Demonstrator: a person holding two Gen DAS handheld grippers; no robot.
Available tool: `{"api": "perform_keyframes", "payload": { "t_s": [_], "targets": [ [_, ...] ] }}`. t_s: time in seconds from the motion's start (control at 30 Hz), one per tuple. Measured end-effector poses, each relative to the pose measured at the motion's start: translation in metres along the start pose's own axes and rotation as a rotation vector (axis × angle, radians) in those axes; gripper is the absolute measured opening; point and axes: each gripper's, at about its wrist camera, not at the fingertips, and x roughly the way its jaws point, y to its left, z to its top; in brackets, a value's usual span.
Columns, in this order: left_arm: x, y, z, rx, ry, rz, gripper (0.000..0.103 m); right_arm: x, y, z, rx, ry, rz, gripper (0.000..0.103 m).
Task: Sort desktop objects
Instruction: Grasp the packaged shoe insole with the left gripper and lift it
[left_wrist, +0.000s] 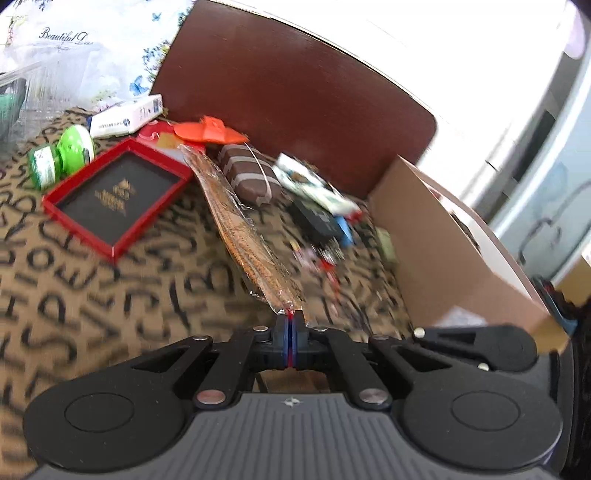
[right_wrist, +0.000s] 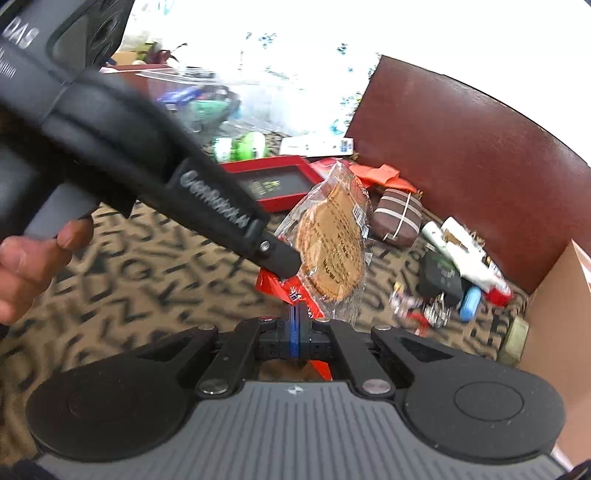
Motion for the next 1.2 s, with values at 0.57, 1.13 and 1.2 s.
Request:
{"api": "perform_keyframes", "payload": {
  "t_s": [0.57,1.13,1.2],
  "targets": [
    [-0.051,-0.032,-0.078,-0.03,0.135,-0.082,0.014,-0.1,0.035,-0.067,0.072,0.08,0.09,0.0],
    [-0.005,0.02,-0.004,-0.166,0.059,0.072,0.07,-0.084,0.009,-0.043,0.364,0.02,0.079,0.078],
    [0.0,0.02,0.0,-0.152,0.061,0.078,0.07,-0.095,0.006,-0.039,0.355,-0.012,0.07,0.08]
  ]
}}
